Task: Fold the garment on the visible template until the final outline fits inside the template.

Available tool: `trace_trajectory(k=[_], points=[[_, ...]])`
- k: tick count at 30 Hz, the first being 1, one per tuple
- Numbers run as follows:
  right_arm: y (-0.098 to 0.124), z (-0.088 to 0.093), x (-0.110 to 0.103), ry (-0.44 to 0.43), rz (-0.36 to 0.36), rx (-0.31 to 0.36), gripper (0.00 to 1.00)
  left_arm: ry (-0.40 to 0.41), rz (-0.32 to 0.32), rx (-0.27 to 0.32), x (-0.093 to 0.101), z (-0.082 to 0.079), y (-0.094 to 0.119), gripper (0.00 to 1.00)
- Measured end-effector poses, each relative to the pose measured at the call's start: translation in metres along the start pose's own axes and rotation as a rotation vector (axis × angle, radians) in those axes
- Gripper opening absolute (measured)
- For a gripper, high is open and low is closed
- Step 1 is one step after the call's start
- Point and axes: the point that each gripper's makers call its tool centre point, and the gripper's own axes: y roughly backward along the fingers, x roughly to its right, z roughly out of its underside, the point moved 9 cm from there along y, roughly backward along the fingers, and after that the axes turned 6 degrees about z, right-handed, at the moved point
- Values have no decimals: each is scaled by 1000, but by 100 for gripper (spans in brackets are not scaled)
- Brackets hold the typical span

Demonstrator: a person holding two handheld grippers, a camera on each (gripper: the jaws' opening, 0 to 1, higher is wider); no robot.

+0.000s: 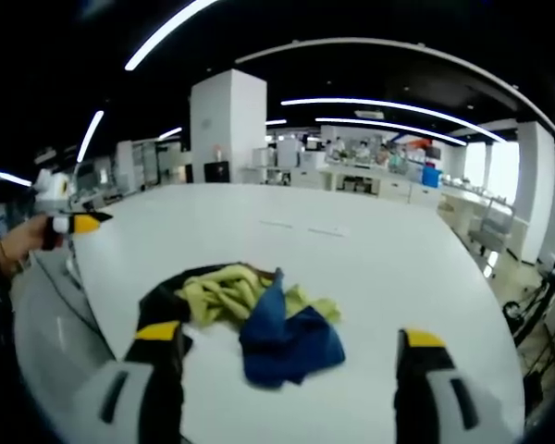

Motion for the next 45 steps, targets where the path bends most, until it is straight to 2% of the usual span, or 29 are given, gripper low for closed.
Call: trace_trajectory(k=[9, 15, 23, 29, 36, 37, 40, 45], points=[[1, 1, 0, 14, -8, -16, 95, 2, 8, 0, 0, -1, -2, 96], [3, -2, 3, 18, -10, -17, 90, 17, 22, 5, 4, -3, -5, 94], [-8, -9, 11, 44, -42, -35, 85, 12, 36, 5, 5, -12, -15, 89], [-24, -23, 12, 38, -84, -47, 77, 52, 50, 14, 8, -16, -36, 80], [-48, -35, 8, 4, -115, -46, 61, 71, 78, 15, 8, -22, -62, 67], [-53, -36, 7, -1, -120, -47, 58, 68, 85, 4, 0, -21, -68, 65], [-64, -38, 3, -20, -127, -60, 51, 27, 91, -29, -3, -20, -79, 61], [-81, -40, -5, -34, -127, -80, 47, 15, 124, -58, -3, -16, -98, 57]])
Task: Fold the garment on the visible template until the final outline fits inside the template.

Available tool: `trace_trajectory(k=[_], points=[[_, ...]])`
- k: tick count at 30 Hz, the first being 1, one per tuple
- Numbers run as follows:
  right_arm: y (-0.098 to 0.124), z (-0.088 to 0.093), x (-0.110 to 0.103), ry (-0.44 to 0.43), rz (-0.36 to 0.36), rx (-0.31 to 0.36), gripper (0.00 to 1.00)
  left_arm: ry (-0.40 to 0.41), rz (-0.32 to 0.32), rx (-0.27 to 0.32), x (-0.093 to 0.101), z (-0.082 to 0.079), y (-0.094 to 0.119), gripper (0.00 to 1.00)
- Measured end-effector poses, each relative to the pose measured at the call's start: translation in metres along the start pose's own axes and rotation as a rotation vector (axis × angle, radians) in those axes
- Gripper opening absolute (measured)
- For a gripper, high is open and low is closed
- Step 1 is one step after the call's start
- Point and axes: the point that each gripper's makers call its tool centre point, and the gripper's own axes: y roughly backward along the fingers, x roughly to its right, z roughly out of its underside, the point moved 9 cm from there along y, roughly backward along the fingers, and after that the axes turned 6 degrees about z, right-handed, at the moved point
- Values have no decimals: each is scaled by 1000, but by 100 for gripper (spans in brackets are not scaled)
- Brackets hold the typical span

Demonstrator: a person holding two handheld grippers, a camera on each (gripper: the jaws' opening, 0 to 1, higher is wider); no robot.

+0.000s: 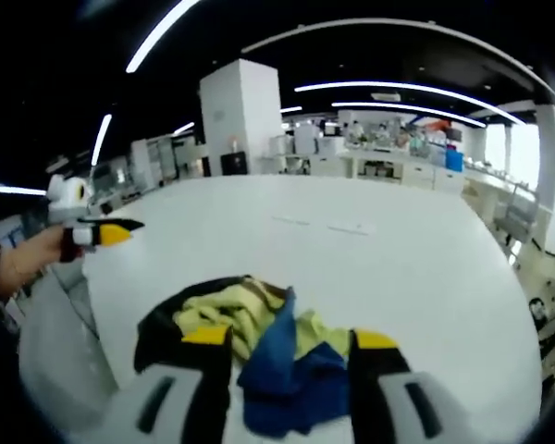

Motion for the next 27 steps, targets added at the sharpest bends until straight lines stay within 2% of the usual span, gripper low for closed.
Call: trace_trajectory(k=[5, 12, 15, 24, 27], points=[[-27, 0, -3, -11, -15, -34, 44, 3, 9, -57, -2, 11, -21, 54], [-55, 4, -5, -23, -39, -76, 39, 64, 19, -94, -7, 28, -43, 48], [-62, 7, -10, -36, -40, -94, 33, 80, 12, -105, -8, 33, -53, 46], [-87, 14, -18, -82, -29, -139, 26, 101, 6, -164, -16, 48, -82, 38], [-94, 17, -15, -85, -7, -165, 22, 110, 0, -187, -20, 54, -91, 35]])
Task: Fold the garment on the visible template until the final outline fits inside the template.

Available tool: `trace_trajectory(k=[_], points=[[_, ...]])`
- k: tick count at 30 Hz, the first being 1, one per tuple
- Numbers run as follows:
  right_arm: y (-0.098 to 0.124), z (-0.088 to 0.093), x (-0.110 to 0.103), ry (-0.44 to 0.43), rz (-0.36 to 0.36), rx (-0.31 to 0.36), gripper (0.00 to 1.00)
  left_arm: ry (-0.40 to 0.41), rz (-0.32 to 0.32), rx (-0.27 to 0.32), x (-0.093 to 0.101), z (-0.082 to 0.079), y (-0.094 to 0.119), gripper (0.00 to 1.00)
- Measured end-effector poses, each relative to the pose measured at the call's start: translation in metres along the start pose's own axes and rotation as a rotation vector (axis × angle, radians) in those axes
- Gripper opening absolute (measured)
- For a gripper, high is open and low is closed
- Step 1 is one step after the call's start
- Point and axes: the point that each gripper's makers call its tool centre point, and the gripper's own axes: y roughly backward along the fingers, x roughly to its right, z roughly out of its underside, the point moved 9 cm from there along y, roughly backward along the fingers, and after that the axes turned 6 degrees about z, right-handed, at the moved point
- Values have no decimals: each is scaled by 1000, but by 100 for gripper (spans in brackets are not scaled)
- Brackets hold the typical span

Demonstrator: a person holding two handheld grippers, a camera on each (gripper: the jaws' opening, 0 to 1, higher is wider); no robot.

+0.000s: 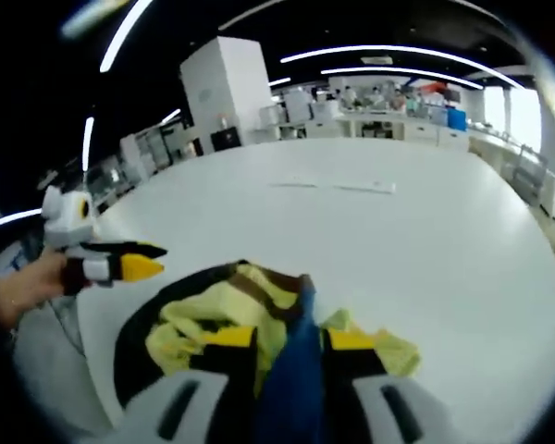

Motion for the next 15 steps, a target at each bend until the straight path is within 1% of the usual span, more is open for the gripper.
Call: trace_trajectory(k=[4, 7, 9, 10, 11, 15], points=[[-5, 3, 3, -25, 22, -25, 15, 16, -12, -42, -5, 7, -9, 28], [-7, 5, 3, -33, 28, -45, 13, 21, -19, -79, -6, 14, -15, 25], [-8, 7, 3, -39, 31, -52, 11, 23, -23, -87, -7, 17, -17, 23], [-9, 8, 3, -41, 32, -55, 10, 30, -23, -104, -8, 19, -18, 21], [-10, 9, 3, -41, 36, -62, 9, 38, -23, -119, -9, 21, -20, 19], [-11, 11, 3, -32, 45, -66, 0, 43, -37, -142, -11, 27, -20, 13]])
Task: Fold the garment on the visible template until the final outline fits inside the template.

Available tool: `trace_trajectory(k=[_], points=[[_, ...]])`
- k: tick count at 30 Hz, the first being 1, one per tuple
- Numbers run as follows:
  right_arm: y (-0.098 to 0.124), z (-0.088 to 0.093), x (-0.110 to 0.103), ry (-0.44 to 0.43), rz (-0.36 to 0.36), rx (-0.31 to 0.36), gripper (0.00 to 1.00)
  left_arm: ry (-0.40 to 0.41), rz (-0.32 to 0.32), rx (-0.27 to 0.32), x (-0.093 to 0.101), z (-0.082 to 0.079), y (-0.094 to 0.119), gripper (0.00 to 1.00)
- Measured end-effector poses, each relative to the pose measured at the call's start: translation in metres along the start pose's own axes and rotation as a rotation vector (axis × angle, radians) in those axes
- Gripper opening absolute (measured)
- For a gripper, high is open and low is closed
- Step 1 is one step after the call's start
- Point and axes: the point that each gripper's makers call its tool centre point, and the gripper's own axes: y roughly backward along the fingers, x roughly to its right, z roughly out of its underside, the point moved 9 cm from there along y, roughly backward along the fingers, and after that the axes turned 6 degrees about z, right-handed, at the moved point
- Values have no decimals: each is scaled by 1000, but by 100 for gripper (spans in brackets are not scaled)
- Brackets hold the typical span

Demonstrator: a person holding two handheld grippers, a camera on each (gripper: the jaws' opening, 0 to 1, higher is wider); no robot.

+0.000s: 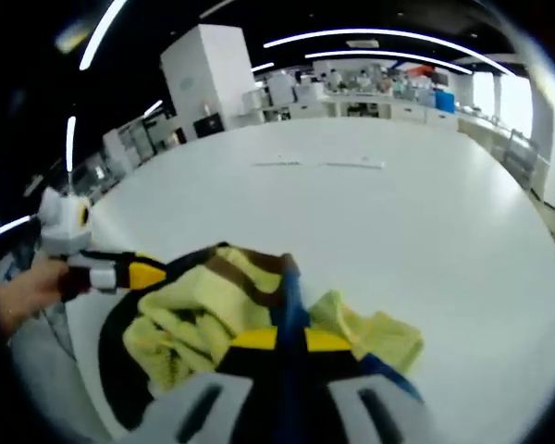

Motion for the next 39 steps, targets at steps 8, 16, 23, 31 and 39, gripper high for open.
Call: trace_trajectory(k=[8, 16, 23, 31, 39], points=[[1, 0, 2, -1, 20, 7, 0, -28, -16, -18, -1, 4, -2, 0], [10, -3, 2, 23, 25, 21, 0, -42, -24, 49, 9, -5, 9, 0], [25, -8, 9, 50, 33, 52, 0, -80, 2, 125, 18, -26, 31, 0], [41, -23, 17, 50, 53, 105, 0, -95, 8, 183, 18, -44, 49, 0], [50, -46, 24, 110, 77, 161, 0, -139, 18, 293, 30, -83, 63, 0]])
